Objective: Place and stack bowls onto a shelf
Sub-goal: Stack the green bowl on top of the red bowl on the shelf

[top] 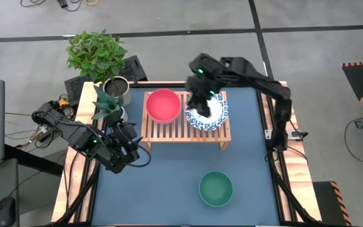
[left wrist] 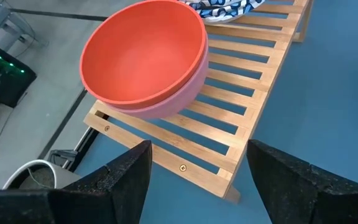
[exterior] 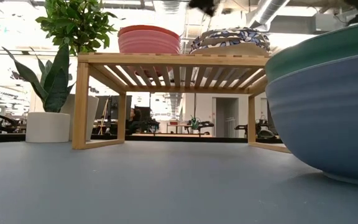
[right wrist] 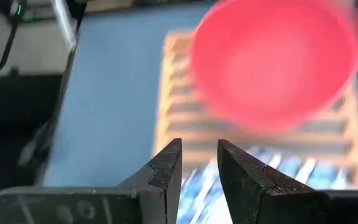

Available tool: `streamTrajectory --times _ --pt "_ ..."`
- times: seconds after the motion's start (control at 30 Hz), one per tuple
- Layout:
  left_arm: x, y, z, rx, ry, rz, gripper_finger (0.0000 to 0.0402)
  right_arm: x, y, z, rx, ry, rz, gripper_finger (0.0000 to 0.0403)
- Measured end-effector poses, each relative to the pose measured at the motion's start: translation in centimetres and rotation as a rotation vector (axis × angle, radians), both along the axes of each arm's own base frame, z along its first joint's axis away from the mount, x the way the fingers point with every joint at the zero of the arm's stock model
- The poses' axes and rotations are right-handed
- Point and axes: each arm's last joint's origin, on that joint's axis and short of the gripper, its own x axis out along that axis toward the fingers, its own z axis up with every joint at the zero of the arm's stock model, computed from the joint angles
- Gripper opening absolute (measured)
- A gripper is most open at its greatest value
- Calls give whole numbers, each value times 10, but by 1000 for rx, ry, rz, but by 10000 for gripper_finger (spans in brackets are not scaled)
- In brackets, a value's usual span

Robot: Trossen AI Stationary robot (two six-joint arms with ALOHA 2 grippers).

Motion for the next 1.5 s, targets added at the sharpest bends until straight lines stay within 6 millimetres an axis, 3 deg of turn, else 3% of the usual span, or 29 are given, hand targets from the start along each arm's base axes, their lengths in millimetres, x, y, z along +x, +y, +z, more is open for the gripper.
streamTrajectory --times 0.17,0.47,0.63,0.9,1.03,1.2,1.5 --pt "0 0 1 17 -13 8 251 -37 45 18 -43 125 -22 127" --pt "0 0 1 16 -16 9 251 -74 130 22 -127 201 -135 127" --pt "1 0 0 16 -11 7 251 -95 174 -10 -161 288 -269 127" --pt "8 -5 -6 49 25 -9 251 -120 236 -90 -135 443 -435 157" --pt "11 -6 -8 55 32 -12 251 -120 250 -128 -132 466 -474 195" --pt "12 -7 -8 48 19 -14 251 -105 250 -164 -73 398 -445 226" --pt "12 -7 -8 32 13 -6 251 -88 233 -180 -91 354 -390 225"
